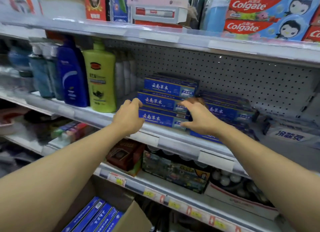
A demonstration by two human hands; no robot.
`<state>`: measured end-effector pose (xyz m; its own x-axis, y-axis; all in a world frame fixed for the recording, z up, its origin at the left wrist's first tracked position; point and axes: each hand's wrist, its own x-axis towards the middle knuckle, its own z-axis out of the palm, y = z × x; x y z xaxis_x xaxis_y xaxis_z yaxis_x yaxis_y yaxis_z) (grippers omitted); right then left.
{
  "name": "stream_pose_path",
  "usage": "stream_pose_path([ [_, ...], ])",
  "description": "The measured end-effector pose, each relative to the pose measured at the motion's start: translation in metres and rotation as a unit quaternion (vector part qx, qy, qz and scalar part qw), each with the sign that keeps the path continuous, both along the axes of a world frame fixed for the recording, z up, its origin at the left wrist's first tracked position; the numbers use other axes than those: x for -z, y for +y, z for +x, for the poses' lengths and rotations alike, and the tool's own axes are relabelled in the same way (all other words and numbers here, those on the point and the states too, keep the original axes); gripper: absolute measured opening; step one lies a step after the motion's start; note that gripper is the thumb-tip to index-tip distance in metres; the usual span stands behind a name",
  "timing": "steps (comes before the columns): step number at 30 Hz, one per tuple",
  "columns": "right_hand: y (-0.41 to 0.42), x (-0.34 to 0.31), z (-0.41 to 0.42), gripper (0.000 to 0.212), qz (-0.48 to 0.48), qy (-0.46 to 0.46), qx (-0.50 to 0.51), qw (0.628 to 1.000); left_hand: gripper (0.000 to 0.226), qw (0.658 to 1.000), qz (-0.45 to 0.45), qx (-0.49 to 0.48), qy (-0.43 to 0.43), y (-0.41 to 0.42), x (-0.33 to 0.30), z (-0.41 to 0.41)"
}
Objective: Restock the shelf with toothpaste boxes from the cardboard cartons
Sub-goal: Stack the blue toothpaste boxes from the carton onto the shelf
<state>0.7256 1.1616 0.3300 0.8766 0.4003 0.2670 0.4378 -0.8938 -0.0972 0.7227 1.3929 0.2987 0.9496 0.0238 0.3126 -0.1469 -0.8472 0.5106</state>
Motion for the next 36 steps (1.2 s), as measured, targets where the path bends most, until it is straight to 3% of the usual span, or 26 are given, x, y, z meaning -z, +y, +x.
stream_pose_path([
  [10,0.18,0.094,-0.051,0.07,-0.063,0.075,-0.129,0.987,0.051,0.991,0.008,-0.091,0.099,0.164,0.083,-0.084],
  [19,0.284,0.205,-0.074,0.071,-0.091,0.196,-0.211,0.953,0.046,0.954,-0.014,-0.187,0.233,0.265,0.197,-0.166],
  [28,0.332,0.315,-0.06,0.071,-0.146,0.311,-0.24,0.908,0.053,0.896,-0.036,-0.244,0.368,0.294,0.322,-0.207],
  [36,0.337,0.413,-0.028,0.07,-0.178,0.398,-0.256,0.863,0.049,0.855,-0.031,-0.23,0.463,0.262,0.433,-0.2],
])
